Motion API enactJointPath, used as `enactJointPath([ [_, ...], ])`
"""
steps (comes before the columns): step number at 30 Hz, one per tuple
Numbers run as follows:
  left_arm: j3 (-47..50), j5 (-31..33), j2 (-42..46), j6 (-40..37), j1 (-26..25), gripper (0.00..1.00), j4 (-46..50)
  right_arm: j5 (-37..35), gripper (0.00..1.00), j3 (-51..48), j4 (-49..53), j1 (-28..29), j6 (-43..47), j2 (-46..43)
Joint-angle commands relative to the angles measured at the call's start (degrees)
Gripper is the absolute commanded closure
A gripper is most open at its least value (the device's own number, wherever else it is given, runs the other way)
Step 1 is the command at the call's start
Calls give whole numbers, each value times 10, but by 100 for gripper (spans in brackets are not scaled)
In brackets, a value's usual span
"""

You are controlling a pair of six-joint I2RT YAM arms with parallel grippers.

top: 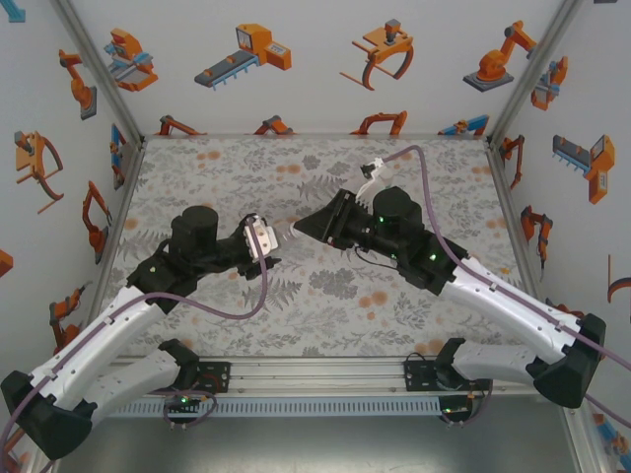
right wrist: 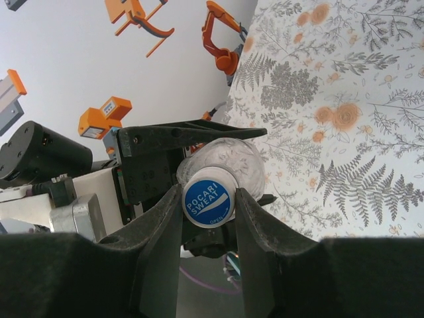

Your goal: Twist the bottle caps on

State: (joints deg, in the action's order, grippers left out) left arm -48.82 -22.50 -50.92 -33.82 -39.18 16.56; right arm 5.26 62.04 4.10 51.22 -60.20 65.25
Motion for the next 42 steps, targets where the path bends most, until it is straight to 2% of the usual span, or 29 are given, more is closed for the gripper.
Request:
enactJointPath([
  [1, -4, -22, 8, 6, 3, 100, -41, -24, 91, 18, 24, -1, 8, -7],
  [4, -4, -31, 8, 5, 3, 100, -41, -15, 70, 17, 1, -1, 69, -20],
  [6, -5, -44, 6, 4, 4, 100, -38, 2, 61, 21, -11, -1, 127, -29],
  [8, -9, -67, 2, 3, 4, 100, -32, 19, 56, 29, -13, -2, 197, -40],
  [14, -17, -171, -6, -8, 5, 100, -15, 108, 56, -2, -73, -2, 411, -83],
  [18, -18, -218, -7, -13, 5, 100, -9, 222, 55, -20, -111, -2, 527, -108],
  [22, -23, -247, -12, -18, 6, 100, 1, 333, 55, 19, -2, -2, 668, -110],
  [26, -32, -287, -23, -25, 7, 100, 19, 370, 54, 55, 110, -2, 802, -97],
  [31, -59, -348, -51, -51, 4, 100, 72, 389, 54, 93, 174, -2, 868, -76],
  [35, -67, -352, -60, -59, 4, 100, 89, 388, 54, 122, 239, -2, 905, -59],
  [42, -71, -347, -66, -62, 4, 100, 99, 377, 54, 129, 247, -2, 910, -44],
])
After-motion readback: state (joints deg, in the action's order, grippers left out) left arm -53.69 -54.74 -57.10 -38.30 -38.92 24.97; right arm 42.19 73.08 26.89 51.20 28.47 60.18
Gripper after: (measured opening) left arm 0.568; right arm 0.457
